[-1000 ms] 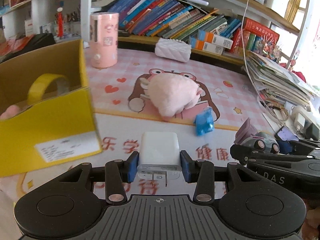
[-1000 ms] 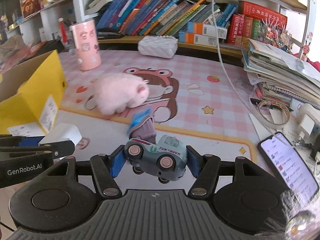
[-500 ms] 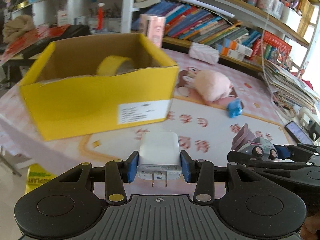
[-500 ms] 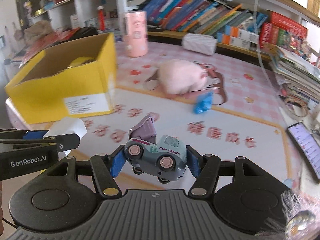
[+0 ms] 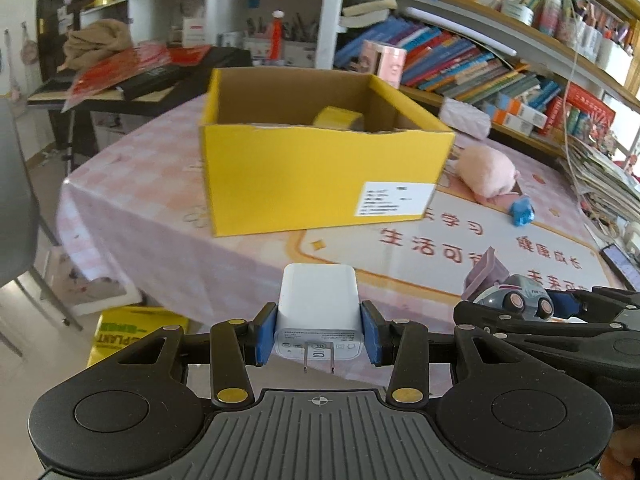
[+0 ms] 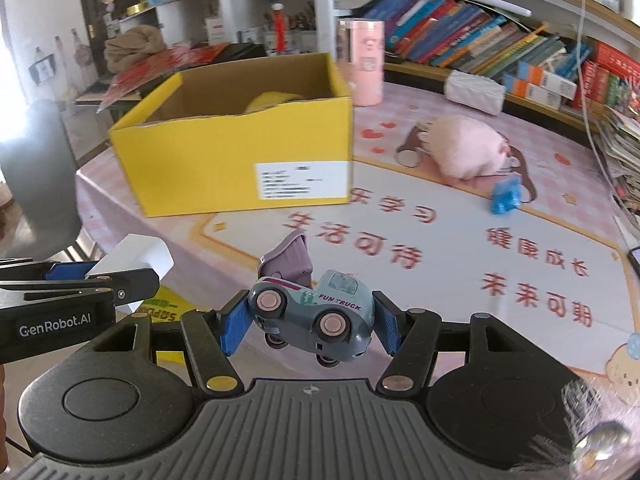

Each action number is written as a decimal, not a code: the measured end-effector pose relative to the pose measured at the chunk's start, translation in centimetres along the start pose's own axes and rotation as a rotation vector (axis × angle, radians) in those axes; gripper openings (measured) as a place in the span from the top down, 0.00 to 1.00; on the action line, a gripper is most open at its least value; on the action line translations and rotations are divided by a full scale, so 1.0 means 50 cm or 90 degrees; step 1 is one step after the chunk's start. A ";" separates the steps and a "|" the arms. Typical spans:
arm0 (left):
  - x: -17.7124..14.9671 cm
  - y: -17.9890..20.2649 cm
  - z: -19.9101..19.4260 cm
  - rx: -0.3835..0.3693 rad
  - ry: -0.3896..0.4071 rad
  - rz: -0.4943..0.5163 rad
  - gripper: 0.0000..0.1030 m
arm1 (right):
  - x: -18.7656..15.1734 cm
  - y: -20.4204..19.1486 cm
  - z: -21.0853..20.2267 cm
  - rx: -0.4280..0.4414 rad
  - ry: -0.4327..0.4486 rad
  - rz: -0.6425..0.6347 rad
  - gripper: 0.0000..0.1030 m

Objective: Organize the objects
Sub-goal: 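Lift and carry the charger with the left tool while the right tool carries the truck to the yellow box, then lower the charger into the box and open the left tool while the right tool releases the truck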

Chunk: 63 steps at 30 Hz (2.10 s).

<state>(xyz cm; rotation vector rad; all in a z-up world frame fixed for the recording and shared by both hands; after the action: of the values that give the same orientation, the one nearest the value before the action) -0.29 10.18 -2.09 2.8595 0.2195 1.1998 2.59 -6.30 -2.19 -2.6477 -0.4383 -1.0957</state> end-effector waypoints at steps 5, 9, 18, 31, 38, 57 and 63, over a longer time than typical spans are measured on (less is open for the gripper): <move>-0.007 -0.032 -0.019 0.009 0.014 -0.012 0.60 | -0.002 -0.040 -0.006 0.011 0.009 -0.017 0.41; -0.005 -0.049 -0.029 0.009 0.026 -0.018 0.60 | 0.000 -0.062 -0.012 0.012 0.017 -0.026 0.41; -0.003 -0.076 -0.048 0.010 0.049 -0.028 0.60 | 0.010 -0.094 -0.018 0.011 0.032 -0.040 0.41; 0.026 -0.084 -0.061 0.010 0.086 -0.032 0.60 | 0.029 -0.108 -0.022 0.015 0.048 -0.056 0.41; 0.072 -0.071 -0.055 0.014 0.119 -0.015 0.60 | 0.074 -0.099 -0.009 0.025 0.071 -0.058 0.41; 0.242 -0.026 0.084 0.044 0.154 -0.006 0.60 | 0.327 -0.014 0.094 0.045 0.176 -0.101 0.41; 0.254 -0.007 0.143 0.060 0.115 0.013 0.60 | 0.364 -0.002 0.155 0.067 0.157 -0.115 0.41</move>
<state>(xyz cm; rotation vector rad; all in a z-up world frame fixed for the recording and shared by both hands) 13.56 12.53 1.85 2.8368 0.2592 1.4923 19.79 -0.31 5.55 -2.3794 -0.6720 -1.3915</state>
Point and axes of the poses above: each gripper's, at about its wrist camera, not at the fingertips, and z roughly the way its jaws point, y to its right, x to its top, the point moved 1 cm from there along z, roughly the way its jaws point, and after that the axes turned 3 degrees about x, right-handed, at the moved point
